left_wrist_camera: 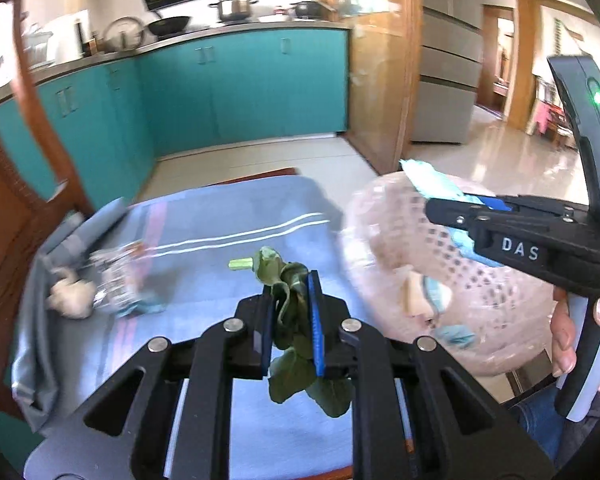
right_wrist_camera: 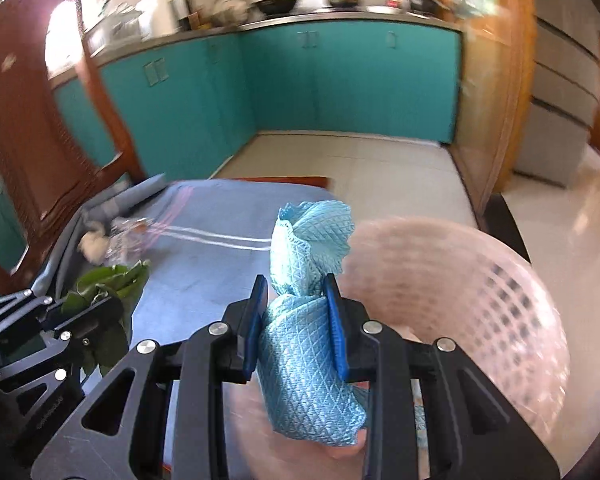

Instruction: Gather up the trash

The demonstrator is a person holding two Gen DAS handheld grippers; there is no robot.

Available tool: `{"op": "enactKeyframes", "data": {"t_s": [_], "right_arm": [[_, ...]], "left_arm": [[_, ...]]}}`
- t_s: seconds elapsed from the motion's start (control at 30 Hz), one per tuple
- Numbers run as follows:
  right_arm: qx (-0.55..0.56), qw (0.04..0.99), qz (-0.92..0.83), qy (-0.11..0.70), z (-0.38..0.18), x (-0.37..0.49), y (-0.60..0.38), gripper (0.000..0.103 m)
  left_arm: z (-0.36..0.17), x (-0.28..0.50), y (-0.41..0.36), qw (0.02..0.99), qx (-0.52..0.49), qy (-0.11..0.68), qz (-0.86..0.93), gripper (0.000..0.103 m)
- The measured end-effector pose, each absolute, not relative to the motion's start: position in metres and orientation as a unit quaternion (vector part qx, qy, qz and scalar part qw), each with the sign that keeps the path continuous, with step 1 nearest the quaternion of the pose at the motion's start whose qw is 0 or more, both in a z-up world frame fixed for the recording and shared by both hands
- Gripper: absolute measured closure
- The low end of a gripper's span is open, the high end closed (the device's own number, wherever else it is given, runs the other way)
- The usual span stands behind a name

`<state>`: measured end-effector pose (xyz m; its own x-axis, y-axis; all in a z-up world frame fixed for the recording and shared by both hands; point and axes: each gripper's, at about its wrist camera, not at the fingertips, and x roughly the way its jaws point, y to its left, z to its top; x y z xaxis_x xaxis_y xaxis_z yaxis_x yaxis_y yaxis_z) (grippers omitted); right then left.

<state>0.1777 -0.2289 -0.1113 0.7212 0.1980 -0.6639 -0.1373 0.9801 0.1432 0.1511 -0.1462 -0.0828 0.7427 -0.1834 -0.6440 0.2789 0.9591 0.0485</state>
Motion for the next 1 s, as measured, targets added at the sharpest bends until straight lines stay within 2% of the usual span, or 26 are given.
{"op": "enactKeyframes", "data": {"t_s": [0.33,0.53,0.83,1.0], "right_arm": [[0.110,0.911,-0.030,0.397,-0.141,0.154,-0.330,0.073],[0.113,0.904,-0.057,0.408,-0.153,0.155,-0.342,0.073],[0.115,0.906,-0.090,0.396,-0.149,0.150,-0.357,0.073],[0.120,0.905,-0.103,0.395,-0.150,0.150,-0.362,0.073]], "left_arm": [[-0.095,0.165,-0.229,0.914,0.101,0.338,-0.201,0.086],[-0.104,0.167,-0.259,0.906,0.112,0.343,-0.222,0.086],[-0.087,0.166,-0.281,0.912,0.112,0.309,-0.244,0.086],[-0.098,0.167,-0.292,0.902,0.123,0.321,-0.262,0.086]]}}
